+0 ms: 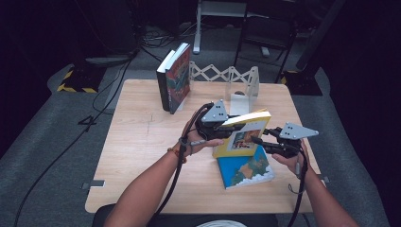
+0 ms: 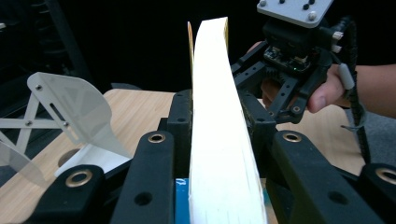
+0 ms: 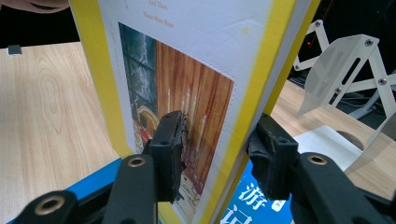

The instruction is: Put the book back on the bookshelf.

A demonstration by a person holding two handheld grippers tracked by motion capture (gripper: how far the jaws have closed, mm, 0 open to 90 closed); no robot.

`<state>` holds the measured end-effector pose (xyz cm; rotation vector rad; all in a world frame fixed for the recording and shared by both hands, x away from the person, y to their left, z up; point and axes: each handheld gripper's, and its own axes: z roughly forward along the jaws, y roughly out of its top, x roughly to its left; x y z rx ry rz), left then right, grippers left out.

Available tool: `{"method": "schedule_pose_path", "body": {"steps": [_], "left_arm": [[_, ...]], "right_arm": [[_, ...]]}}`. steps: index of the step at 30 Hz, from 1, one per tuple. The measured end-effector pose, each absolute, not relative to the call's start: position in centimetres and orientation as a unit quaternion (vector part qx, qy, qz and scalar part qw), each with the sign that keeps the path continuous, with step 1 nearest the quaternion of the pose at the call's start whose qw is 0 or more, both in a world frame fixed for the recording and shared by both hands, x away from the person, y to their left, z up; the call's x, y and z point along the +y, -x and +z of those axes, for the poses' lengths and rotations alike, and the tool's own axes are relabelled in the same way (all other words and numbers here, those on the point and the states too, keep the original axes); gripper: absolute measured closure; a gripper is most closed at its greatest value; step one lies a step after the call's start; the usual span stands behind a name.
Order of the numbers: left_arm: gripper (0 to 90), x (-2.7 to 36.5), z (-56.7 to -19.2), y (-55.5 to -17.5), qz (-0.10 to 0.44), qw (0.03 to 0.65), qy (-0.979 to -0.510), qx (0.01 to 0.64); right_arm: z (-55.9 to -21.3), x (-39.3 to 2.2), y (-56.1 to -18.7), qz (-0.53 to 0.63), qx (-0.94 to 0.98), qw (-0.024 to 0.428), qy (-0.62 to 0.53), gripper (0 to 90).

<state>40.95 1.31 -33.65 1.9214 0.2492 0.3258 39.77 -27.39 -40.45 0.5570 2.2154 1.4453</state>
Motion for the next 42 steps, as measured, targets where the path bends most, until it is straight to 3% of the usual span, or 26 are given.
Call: {"method": "schedule_pose_path", "body": {"steps": [11, 17, 19, 27, 29, 30, 33, 42], "left_arm": [[73.4, 1.1, -33.5, -41.0, 0.130, 0.550, -0.819, 0.100], [67.7, 0.5, -33.5, -41.0, 0.137, 0.535, -0.827, 0.104], [72.1, 0.3, -33.6, -40.9, 0.136, 0.536, -0.827, 0.103], [73.8, 0.3, -33.6, -40.9, 0.133, 0.540, -0.825, 0.099], [73.9, 0.4, -33.7, -40.9, 0.131, 0.544, -0.823, 0.100], [74.0, 0.6, -33.7, -41.0, 0.132, 0.547, -0.820, 0.105], [74.1, 0.6, -33.9, -40.9, 0.133, 0.552, -0.816, 0.108], [74.2, 0.6, -34.0, -40.8, 0.136, 0.558, -0.810, 0.117]], "right_arm": [[-40.4, -27.3, -39.8, 0.523, 0.799, 0.215, -0.204, 56.2], [-40.4, -27.3, -39.9, 0.528, 0.798, 0.212, -0.201, 56.3], [-40.3, -27.2, -39.8, 0.524, 0.800, 0.214, -0.201, 56.2], [-40.3, -27.3, -39.8, 0.525, 0.799, 0.212, -0.203, 56.2], [-40.3, -27.4, -39.8, 0.528, 0.800, 0.204, -0.201, 50.5], [-40.4, -27.6, -39.7, 0.523, 0.802, 0.202, -0.204, 42.9], [-40.5, -28.3, -39.7, 0.513, 0.810, 0.189, -0.212, 35.4], [-42.5, -33.4, -39.5, 0.455, 0.828, 0.187, -0.268, 31.8]]}}
